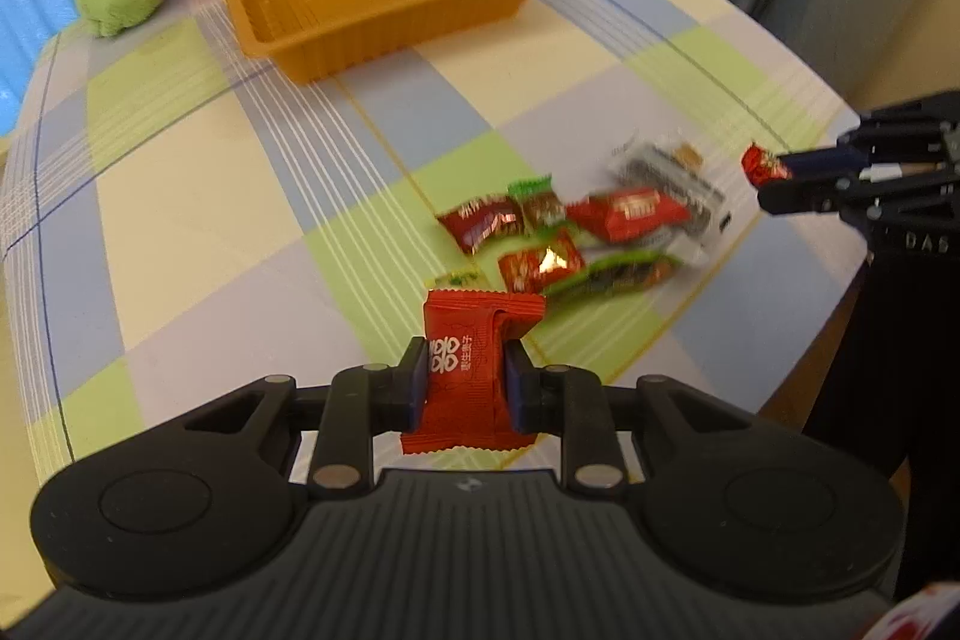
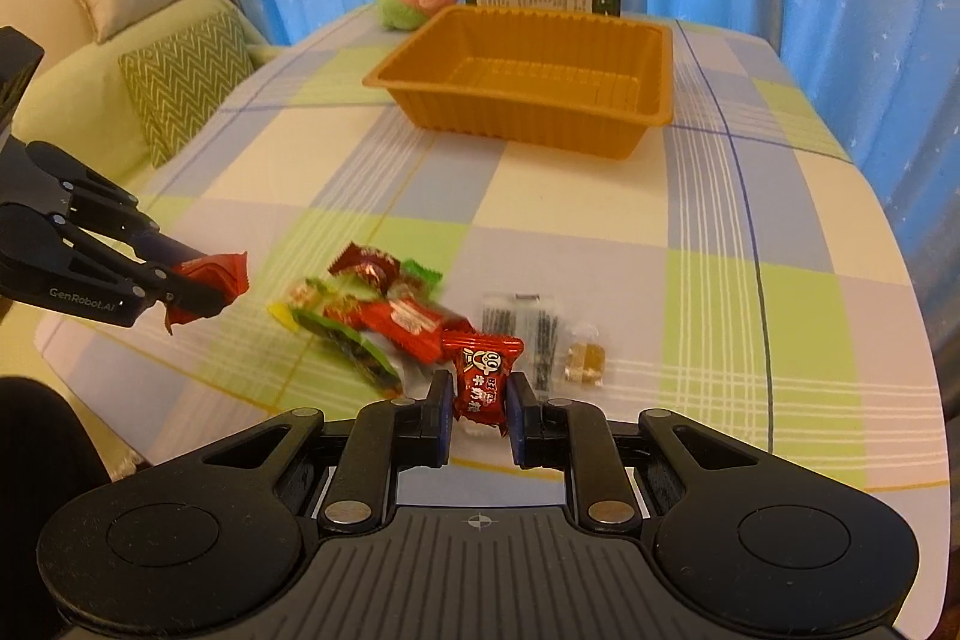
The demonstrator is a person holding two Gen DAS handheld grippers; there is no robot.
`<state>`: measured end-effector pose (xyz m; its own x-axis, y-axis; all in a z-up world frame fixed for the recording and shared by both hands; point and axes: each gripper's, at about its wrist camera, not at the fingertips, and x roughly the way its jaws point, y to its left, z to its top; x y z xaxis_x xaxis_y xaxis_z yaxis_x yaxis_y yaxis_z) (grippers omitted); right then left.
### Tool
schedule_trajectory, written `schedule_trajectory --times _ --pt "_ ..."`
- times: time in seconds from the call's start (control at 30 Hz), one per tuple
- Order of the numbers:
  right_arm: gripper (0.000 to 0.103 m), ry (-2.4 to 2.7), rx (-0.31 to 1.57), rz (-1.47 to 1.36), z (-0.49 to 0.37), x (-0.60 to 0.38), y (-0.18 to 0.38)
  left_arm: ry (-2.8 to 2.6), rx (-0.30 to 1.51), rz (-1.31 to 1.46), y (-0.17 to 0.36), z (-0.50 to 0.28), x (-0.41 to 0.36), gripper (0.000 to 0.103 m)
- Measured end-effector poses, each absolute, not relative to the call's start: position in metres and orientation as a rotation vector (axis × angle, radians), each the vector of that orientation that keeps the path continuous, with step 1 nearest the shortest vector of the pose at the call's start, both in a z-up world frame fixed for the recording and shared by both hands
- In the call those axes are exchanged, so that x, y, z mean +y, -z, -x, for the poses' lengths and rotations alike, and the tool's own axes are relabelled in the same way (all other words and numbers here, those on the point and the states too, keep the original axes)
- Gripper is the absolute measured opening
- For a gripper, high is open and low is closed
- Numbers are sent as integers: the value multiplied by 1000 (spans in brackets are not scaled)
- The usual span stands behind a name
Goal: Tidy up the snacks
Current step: 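Carry both red snacks to the orange tray and open both tools inside it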
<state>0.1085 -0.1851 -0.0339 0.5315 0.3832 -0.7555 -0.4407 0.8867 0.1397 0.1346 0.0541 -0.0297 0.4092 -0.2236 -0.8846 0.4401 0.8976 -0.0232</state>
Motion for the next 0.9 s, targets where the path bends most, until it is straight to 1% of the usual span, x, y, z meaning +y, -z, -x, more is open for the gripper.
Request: schedule_trajectory --times 0.2,0.43,0.67,0.9 --pt "19 -484 828 24 -132 -183 13 328 984 -136 2 -161 47 23" --pt "19 -462 756 -23 -194 -178 -11 219 880 -52 -16 -216 37 23" --pt "19 -433 729 -56 -274 -171 -15 175 844 -4 -15 -279 36 23" --pt "19 -391 781 -104 -346 -167 8 146 846 4 1 -334 35 23"
